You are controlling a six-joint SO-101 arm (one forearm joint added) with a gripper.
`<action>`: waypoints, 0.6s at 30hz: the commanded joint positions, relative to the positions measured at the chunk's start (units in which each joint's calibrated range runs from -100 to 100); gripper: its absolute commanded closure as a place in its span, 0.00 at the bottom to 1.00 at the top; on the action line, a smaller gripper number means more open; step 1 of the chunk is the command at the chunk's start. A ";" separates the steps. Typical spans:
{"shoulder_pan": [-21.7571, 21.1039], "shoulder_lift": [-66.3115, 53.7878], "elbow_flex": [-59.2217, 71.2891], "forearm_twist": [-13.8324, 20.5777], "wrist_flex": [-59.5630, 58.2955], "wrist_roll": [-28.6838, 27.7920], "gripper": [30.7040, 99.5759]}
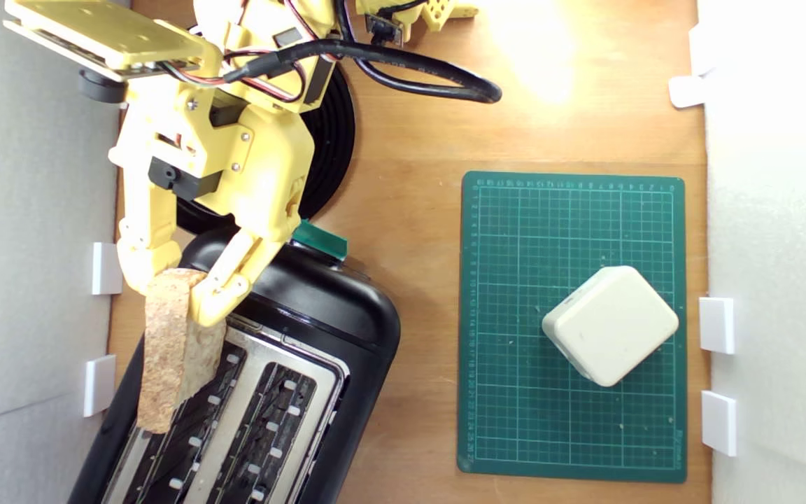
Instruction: Pick bread and place in toaster
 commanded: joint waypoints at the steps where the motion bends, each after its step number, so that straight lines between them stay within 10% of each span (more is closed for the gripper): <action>1: -0.84 -0.22 -3.11 -0.09 -1.67 -0.12 0.59; 18: -1.89 0.28 -3.02 -0.18 -1.67 -0.18 0.59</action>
